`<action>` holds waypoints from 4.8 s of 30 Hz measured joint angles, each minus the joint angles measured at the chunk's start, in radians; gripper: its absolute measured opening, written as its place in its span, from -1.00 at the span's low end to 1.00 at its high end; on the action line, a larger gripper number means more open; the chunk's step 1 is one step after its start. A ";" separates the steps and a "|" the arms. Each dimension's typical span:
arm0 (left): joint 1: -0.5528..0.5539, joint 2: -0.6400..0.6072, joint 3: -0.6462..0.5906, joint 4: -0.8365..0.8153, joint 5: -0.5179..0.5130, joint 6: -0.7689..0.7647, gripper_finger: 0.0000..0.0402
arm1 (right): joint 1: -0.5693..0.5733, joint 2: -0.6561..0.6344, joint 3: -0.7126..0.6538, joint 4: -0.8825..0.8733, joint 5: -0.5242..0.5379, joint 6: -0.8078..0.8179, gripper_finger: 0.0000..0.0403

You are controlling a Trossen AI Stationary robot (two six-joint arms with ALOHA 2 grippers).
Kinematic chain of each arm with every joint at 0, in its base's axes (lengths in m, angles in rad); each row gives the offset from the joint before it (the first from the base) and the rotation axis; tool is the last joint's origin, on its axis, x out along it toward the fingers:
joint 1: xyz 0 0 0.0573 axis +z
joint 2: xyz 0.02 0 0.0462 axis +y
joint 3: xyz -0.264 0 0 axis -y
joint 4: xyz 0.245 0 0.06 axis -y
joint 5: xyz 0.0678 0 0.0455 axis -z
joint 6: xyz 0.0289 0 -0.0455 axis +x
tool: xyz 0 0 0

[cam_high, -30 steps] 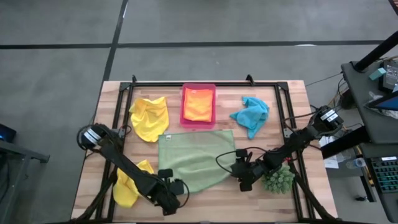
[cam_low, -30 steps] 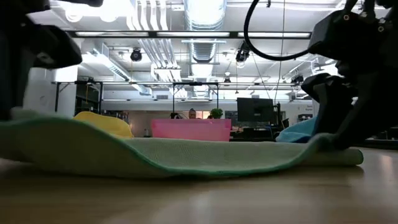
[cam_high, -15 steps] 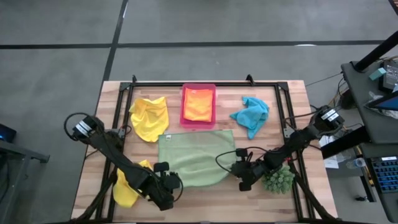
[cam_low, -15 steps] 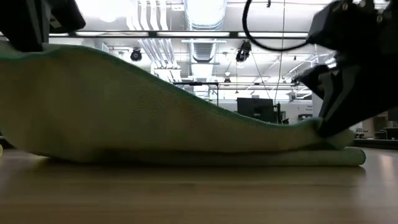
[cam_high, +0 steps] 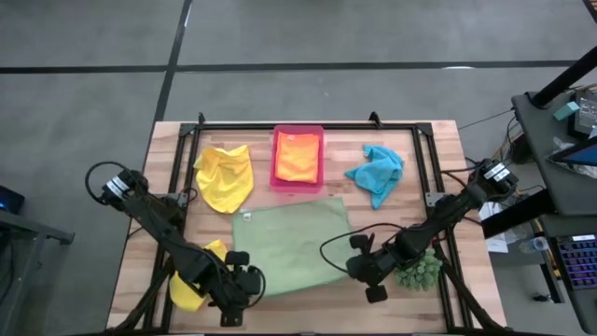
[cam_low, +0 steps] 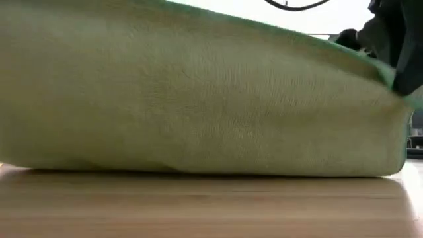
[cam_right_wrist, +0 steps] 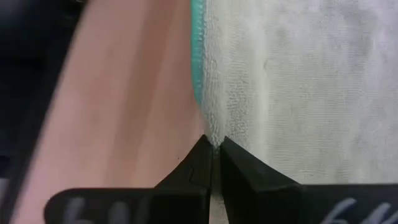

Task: Fold microfiber towels
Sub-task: Fold the green towel

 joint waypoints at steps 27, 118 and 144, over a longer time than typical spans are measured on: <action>0.058 0.046 -0.014 -0.174 -0.065 0.035 -1.00 | -0.068 0.000 0.047 -0.147 0.179 0.004 -0.94; 0.178 0.136 -0.166 -0.056 0.001 0.085 -0.57 | -0.067 0.047 -0.124 0.015 0.237 0.211 -0.91; 0.151 0.132 -0.184 0.030 0.132 0.145 -0.57 | -0.074 0.021 -0.171 -0.077 0.237 0.260 -0.96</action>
